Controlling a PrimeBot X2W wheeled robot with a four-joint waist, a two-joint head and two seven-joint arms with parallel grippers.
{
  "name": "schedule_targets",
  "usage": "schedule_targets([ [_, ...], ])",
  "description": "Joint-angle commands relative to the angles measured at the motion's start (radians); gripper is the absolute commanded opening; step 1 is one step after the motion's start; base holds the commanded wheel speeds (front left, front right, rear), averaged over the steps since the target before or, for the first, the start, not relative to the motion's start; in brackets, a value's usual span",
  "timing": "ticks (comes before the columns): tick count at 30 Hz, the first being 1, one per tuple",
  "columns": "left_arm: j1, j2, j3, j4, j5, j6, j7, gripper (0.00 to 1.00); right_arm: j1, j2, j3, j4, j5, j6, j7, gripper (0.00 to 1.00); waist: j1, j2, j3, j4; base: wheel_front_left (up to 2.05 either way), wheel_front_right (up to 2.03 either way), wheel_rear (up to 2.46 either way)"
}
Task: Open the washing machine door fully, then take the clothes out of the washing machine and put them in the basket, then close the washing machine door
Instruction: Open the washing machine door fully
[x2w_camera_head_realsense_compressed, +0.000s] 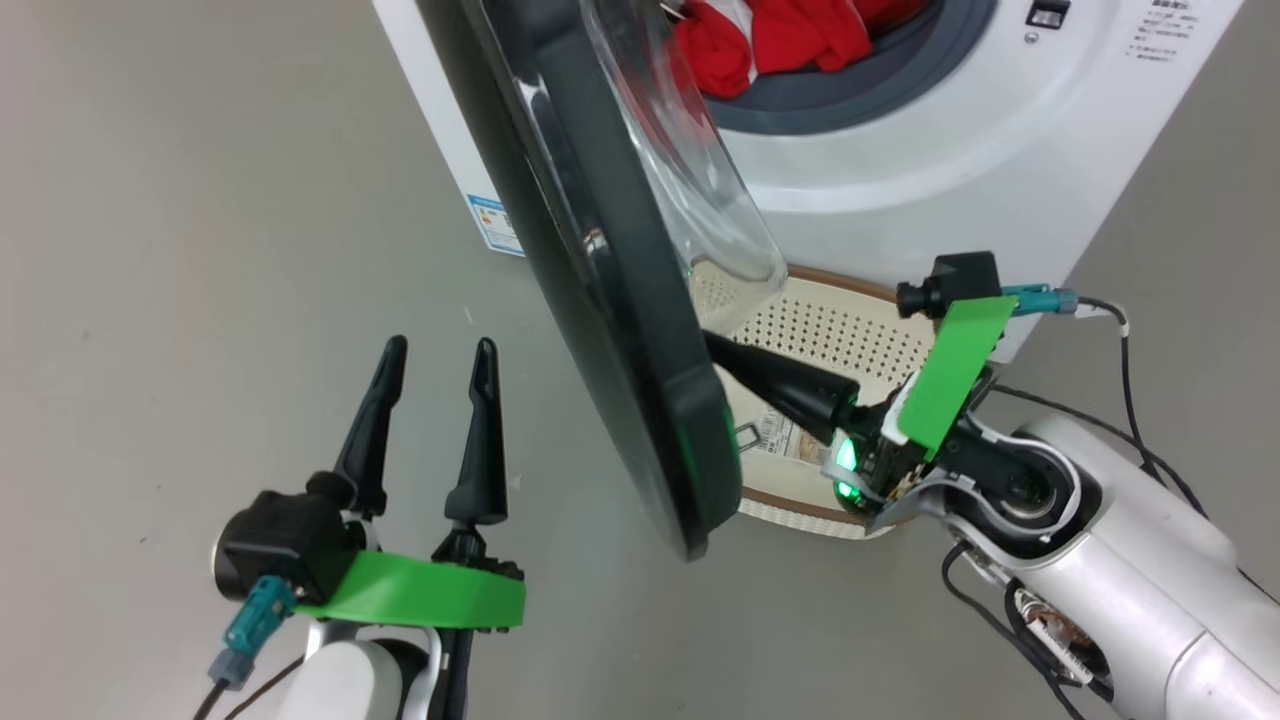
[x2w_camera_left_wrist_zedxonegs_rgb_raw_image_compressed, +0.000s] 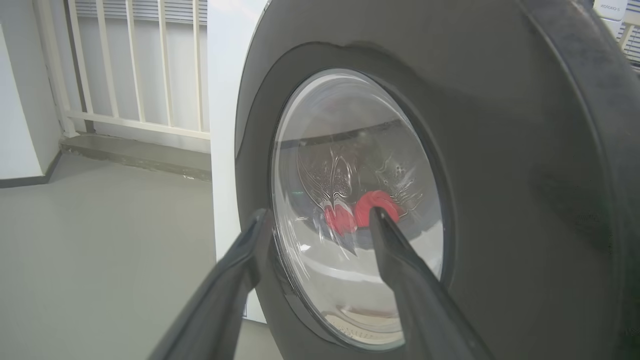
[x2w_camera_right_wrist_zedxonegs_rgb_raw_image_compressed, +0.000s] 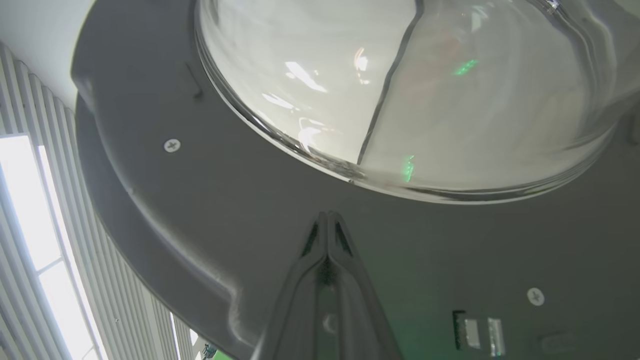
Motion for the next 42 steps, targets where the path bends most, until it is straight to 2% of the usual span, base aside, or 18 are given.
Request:
schedule_targets([
  [1,0.008,0.018,0.032,-0.021,-0.007,0.005,-0.008,1.00,0.021,0.016,0.023,-0.039,0.011,0.008,-0.005,0.00,0.0000,0.0000,-0.010,0.011,0.00,0.00,0.00],
  [17,0.024,0.018,0.032,-0.024,-0.015,0.008,-0.008,1.00,0.027,-0.021,0.128,-0.109,0.083,0.008,-0.045,0.00,0.0000,0.0000,-0.027,0.067,0.00,0.00,0.00],
  [35,0.035,0.018,0.029,-0.024,-0.029,0.010,-0.008,1.00,-0.006,-0.051,0.207,-0.128,0.136,0.008,-0.083,0.00,0.0000,0.0000,-0.033,0.113,0.00,0.00,0.00],
  [42,0.042,0.018,0.029,-0.025,-0.036,0.013,-0.008,1.00,-0.025,-0.073,0.238,-0.113,0.089,0.008,-0.149,0.00,0.0000,0.0000,-0.035,0.119,0.00,0.00,0.00],
])
